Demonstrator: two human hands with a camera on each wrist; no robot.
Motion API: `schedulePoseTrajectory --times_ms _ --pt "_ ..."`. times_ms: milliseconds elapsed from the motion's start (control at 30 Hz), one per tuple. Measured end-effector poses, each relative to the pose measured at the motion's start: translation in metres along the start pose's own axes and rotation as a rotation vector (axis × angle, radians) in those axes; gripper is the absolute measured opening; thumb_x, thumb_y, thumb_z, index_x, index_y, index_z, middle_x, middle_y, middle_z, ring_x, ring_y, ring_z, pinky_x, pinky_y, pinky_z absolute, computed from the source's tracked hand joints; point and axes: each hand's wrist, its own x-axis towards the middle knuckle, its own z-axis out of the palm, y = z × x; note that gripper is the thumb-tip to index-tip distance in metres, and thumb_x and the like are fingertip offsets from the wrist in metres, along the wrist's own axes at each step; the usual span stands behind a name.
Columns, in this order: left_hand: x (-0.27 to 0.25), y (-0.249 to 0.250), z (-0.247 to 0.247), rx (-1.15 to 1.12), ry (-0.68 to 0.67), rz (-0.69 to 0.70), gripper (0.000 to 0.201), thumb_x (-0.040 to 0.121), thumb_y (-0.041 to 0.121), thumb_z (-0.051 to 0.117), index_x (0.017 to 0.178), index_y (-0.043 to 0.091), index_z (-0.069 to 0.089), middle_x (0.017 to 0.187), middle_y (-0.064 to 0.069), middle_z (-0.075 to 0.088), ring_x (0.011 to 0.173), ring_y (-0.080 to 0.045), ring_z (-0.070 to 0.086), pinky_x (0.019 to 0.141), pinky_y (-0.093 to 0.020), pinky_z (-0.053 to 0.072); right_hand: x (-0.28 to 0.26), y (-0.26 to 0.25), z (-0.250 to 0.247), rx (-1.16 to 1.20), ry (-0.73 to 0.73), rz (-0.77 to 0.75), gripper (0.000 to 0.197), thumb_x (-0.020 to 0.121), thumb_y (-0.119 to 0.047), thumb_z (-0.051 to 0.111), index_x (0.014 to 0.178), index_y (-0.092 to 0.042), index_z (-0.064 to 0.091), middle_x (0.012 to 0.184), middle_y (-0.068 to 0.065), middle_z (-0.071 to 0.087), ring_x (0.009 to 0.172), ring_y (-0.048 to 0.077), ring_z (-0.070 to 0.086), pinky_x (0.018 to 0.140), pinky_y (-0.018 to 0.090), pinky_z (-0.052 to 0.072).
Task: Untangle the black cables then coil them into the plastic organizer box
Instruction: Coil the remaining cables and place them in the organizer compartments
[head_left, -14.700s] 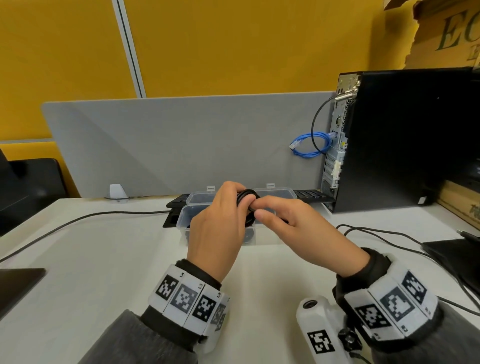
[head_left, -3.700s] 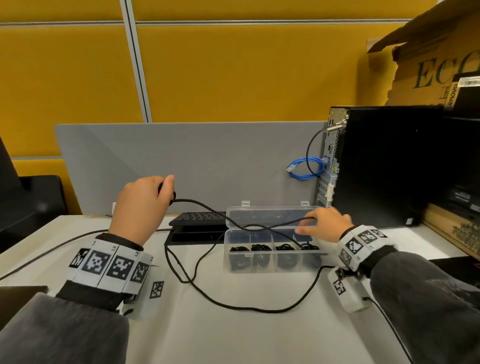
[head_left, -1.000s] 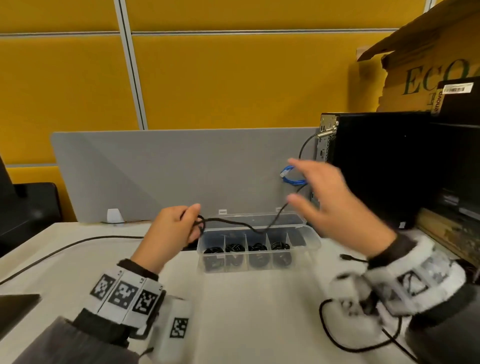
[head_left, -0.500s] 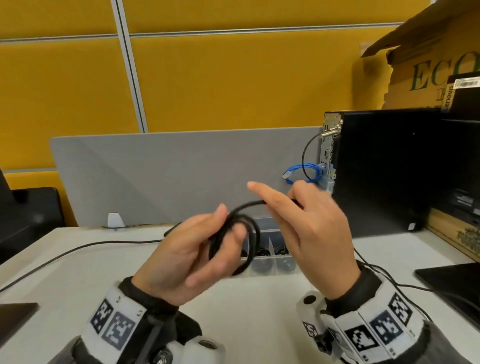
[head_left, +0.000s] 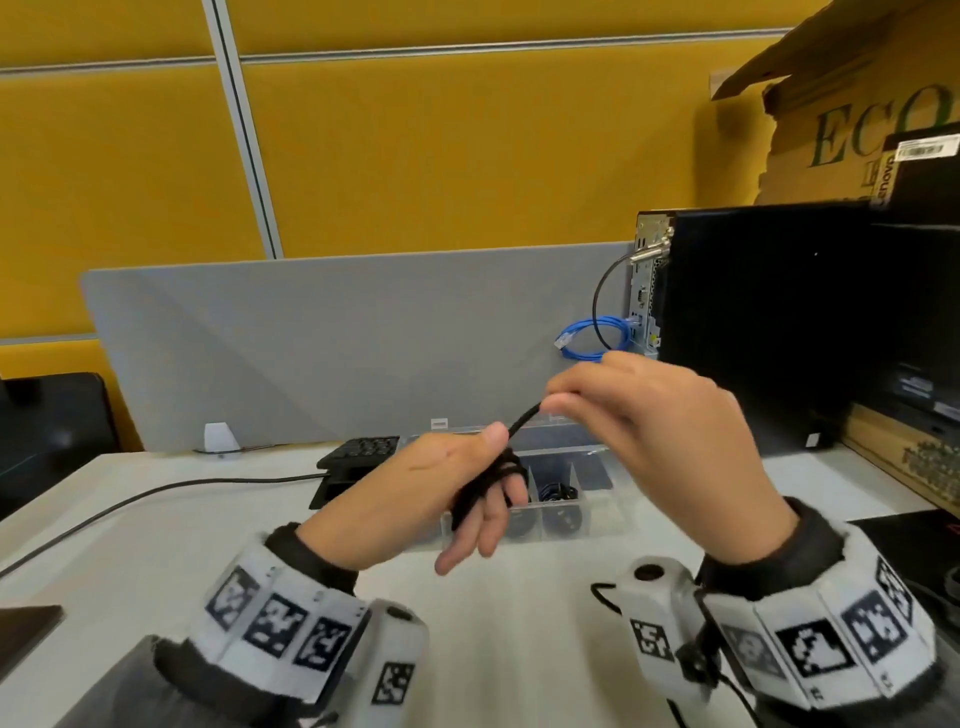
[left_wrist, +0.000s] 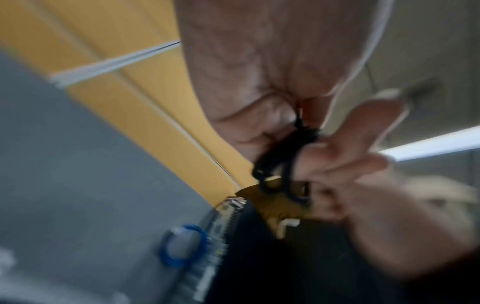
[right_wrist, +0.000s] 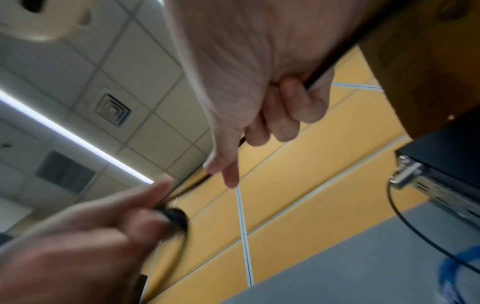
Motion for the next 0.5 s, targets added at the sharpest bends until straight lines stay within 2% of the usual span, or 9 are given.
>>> schedulePoseTrajectory --times_ms 33,100,167,200,267,333,367,433,500 --pt "-0.003 0.004 0.001 -0.191 -0.067 0.011 0.050 0.094 0.045 0.033 0.073 0.010 0.062 0.043 0.001 0.056 0.030 -0.009 0.040 0.054 -0.016 0.040 0.000 0.005 0.003 0.039 -0.015 0.021 0.039 0.092 -0.058 0.027 0.097 -0.039 0.061 0.073 -0.010 0.060 0.062 0.008 0.056 0.045 0.026 0.045" --pt "-0.005 0.015 0.008 -0.490 -0.026 0.142 0.038 0.090 0.040 0.047 0.073 0.015 0.068 0.044 0.002 0.058 0.031 -0.005 0.040 0.051 -0.013 0.037 -0.002 0.007 0.015 0.113 -0.166 0.075 0.044 0.094 -0.058 0.019 0.117 -0.042 0.052 0.084 -0.008 0.066 0.073 0.009 0.061 0.058 0.030 0.052" --pt "0.002 0.020 0.008 -0.651 0.180 0.282 0.029 0.089 0.028 0.047 0.083 0.007 0.067 0.060 -0.003 0.068 0.044 -0.007 0.056 0.056 -0.013 0.046 -0.006 0.003 0.031 0.199 -0.414 0.111 0.039 0.096 -0.051 0.021 0.123 -0.037 0.047 0.090 -0.003 0.067 0.080 0.013 0.063 0.069 0.032 0.053" --pt "0.007 0.019 0.006 -0.621 0.293 0.314 0.027 0.092 0.022 0.042 0.091 0.005 0.063 0.072 -0.005 0.072 0.058 -0.009 0.065 0.061 -0.016 0.050 -0.009 -0.003 0.039 0.280 -0.538 0.112 0.034 0.098 -0.046 0.025 0.119 -0.032 0.047 0.093 -0.002 0.066 0.083 0.014 0.062 0.075 0.034 0.052" --pt "0.014 0.012 0.000 -0.351 0.452 0.313 0.024 0.097 0.020 0.035 0.105 0.010 0.055 0.094 -0.004 0.074 0.088 -0.012 0.070 0.078 -0.021 0.053 -0.013 -0.016 0.048 0.418 -0.692 0.072 0.024 0.100 -0.036 0.032 0.110 -0.023 0.049 0.089 -0.009 0.063 0.077 0.003 0.057 0.077 0.028 0.047" --pt "0.012 0.000 -0.002 0.142 0.461 0.261 0.022 0.097 0.034 0.035 0.106 0.021 0.051 0.099 0.004 0.072 0.098 -0.006 0.065 0.089 -0.025 0.050 -0.014 -0.020 0.047 0.469 -0.754 0.024 0.019 0.100 -0.031 0.036 0.101 -0.020 0.052 0.070 -0.019 0.055 0.064 -0.004 0.050 0.067 0.017 0.039" --pt "0.010 -0.004 -0.002 0.382 0.388 0.197 0.029 0.095 0.045 0.036 0.103 0.022 0.051 0.093 0.006 0.071 0.091 -0.002 0.064 0.086 -0.024 0.049 -0.012 -0.018 0.044 0.464 -0.783 0.014 0.019 0.099 -0.030 0.038 0.098 -0.020 0.054 0.066 -0.021 0.053 0.062 -0.005 0.048 0.065 0.016 0.037" --pt "0.005 -0.013 -0.004 0.713 0.219 0.029 0.055 0.079 0.069 0.044 0.096 0.017 0.050 0.077 0.005 0.066 0.069 -0.003 0.058 0.069 -0.024 0.048 -0.011 -0.006 0.038 0.394 -0.850 0.006 0.020 0.098 -0.030 0.040 0.093 -0.022 0.058 0.063 -0.022 0.051 0.062 -0.006 0.047 0.066 0.015 0.036" --pt "-0.001 -0.022 -0.013 0.894 0.137 -0.090 0.055 0.068 0.069 0.058 0.088 0.018 0.048 0.071 0.005 0.058 0.060 -0.006 0.050 0.057 -0.023 0.042 -0.014 0.013 0.033 0.316 -0.889 0.047 0.022 0.098 -0.030 0.040 0.086 -0.023 0.057 0.062 -0.019 0.049 0.063 -0.006 0.048 0.063 0.014 0.035"
